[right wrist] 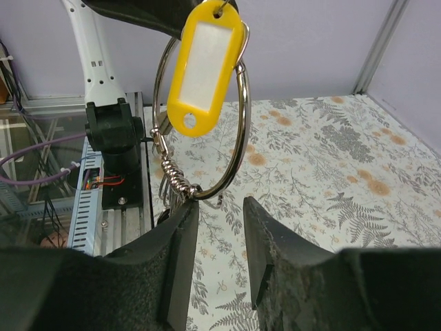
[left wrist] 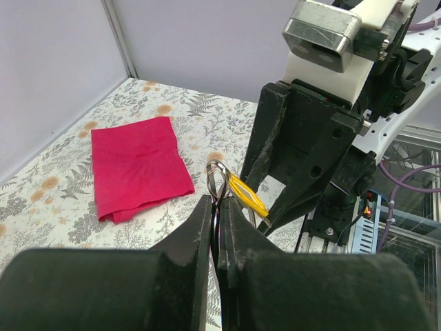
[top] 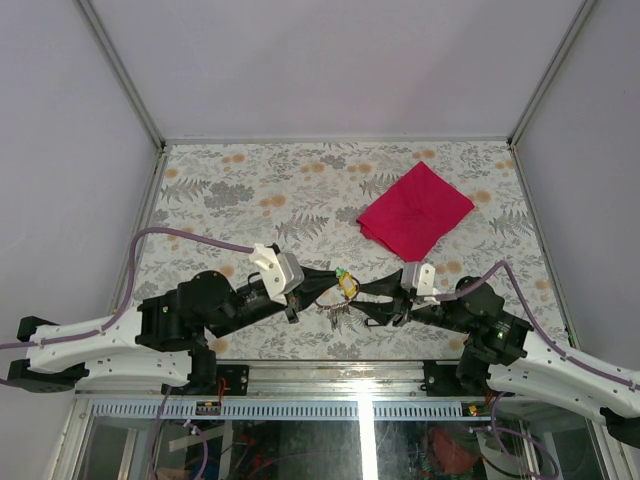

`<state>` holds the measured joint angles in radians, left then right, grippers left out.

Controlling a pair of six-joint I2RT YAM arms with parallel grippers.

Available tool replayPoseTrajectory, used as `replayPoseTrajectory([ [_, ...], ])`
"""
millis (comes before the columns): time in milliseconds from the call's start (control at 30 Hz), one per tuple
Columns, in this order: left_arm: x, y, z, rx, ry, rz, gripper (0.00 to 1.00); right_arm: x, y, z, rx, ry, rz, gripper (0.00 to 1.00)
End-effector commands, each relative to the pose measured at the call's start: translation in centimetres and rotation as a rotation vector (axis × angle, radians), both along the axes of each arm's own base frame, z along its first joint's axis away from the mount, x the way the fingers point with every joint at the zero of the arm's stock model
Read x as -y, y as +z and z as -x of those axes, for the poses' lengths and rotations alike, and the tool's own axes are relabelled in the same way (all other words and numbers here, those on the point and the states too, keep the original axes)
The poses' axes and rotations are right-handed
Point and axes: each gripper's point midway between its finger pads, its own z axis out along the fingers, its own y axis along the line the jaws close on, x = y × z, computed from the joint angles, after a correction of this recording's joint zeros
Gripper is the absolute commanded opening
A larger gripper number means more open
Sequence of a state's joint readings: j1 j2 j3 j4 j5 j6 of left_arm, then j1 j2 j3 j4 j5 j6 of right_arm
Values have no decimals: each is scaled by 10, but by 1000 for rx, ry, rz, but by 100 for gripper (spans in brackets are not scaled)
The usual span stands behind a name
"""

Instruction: Put the keys on the keyring

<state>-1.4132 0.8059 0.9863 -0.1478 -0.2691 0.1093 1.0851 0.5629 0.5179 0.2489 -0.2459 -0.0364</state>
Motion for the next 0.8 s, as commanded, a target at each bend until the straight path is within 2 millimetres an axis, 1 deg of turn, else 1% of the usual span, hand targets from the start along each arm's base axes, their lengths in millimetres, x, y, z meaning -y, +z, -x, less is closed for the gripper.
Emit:
replayPoseTrajectory([
  [0, 1, 31, 3, 14, -12, 112, 0, -3, 23, 1, 16, 10, -99, 40],
  [100, 2, 31, 3, 14, -13, 113, 0, -4, 20, 1, 7, 12, -101, 40],
  [200, 1, 31, 2, 13, -9, 112, 0, -3, 18, -2, 2, -2, -106, 30],
  [433, -1, 31, 2, 11, -6, 116, 0, 5, 22, -9, 20, -63, -128, 19],
  [767, -1, 30, 2, 10, -3, 115, 0, 7, 22, -9, 17, -68, -134, 3],
])
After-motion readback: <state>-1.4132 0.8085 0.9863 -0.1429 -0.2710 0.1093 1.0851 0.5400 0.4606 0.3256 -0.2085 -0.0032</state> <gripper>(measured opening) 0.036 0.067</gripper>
